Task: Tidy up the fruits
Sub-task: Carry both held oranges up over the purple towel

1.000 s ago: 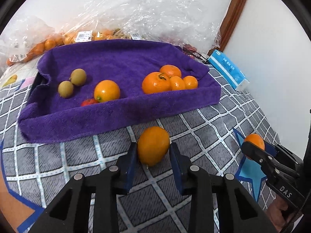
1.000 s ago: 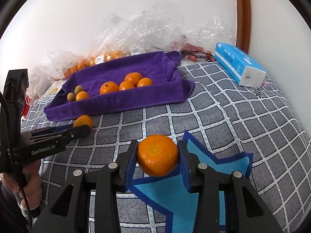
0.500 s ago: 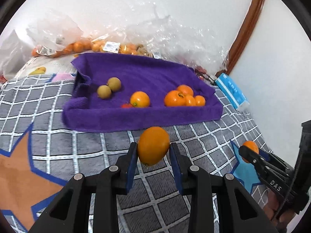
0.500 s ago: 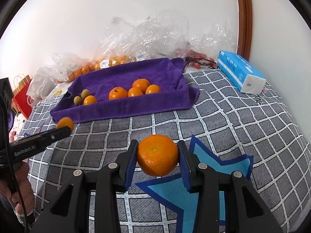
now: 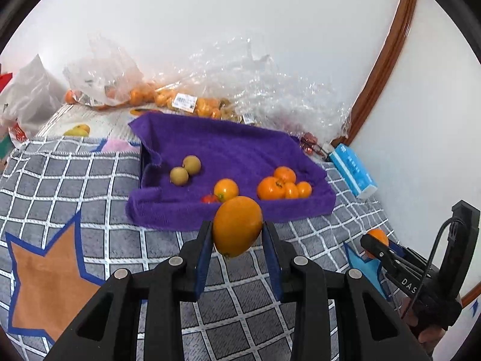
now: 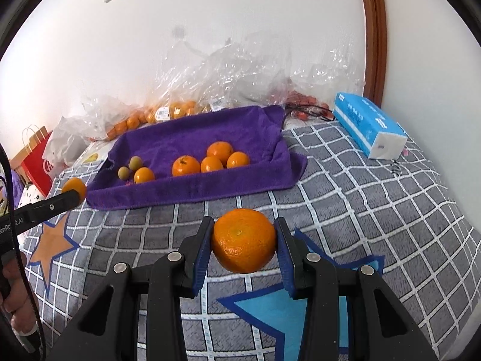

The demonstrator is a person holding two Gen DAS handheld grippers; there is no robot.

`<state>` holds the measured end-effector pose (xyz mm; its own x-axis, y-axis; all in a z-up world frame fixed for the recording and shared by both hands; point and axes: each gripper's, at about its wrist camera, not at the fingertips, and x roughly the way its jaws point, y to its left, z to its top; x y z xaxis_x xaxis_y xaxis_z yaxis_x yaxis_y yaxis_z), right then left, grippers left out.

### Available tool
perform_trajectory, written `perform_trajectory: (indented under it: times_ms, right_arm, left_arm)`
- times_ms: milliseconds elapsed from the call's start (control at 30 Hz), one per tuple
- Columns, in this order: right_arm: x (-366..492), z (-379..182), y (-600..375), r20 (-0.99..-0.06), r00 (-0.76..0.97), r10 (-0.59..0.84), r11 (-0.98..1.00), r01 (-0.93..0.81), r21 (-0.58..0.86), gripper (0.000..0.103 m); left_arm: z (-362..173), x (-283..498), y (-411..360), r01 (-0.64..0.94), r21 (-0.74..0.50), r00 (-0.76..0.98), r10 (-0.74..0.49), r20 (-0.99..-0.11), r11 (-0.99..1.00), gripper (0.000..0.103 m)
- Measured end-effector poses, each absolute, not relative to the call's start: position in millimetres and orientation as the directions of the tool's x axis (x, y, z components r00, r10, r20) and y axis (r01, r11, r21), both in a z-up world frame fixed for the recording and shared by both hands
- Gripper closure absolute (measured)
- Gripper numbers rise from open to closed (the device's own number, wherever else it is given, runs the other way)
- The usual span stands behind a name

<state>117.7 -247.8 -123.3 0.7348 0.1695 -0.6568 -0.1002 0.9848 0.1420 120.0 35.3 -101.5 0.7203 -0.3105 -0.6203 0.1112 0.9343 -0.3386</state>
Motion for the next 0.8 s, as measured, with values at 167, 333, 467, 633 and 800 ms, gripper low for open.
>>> perform_trajectory:
  times_ms: [167, 333, 467, 633, 800]
  right_arm:
    - [129, -113, -245, -0.638, 0.750, 0.178, 0.983, -0.107, 0.148, 0.063]
    - [141, -104, -243, -0.624, 0.764, 0.164, 0.986, -0.105, 0.131, 0.063]
    - [155, -101, -241, -0.621, 0.767, 0.162, 0.986, -0.107, 0.126, 0.063]
    - [176, -98, -239, -0.615, 0.772, 0.158, 0.987, -0.099, 0.129, 0.063]
    - [192, -93, -235, -0.603, 0.781, 0.162, 0.986, -0.103, 0.132, 0.063]
  left_arm:
    - [-98, 128, 41, 0.109, -0.348, 0.727, -0.314, -0.611, 0.931, 0.072]
    - [-91, 138, 46, 0.110, -0.349, 0.739, -0.312, -0.598, 0.931, 0.072]
    - [-85, 148, 48, 0.105, -0.346, 0.751, -0.303, -0.587, 0.932, 0.072]
    - [-80, 166, 50, 0.097, -0.333, 0.762, -0.285, -0.581, 0.938, 0.072]
    - [-77, 183, 50, 0.098, -0.335, 0.769, -0.285, -0.572, 0.937, 0.072]
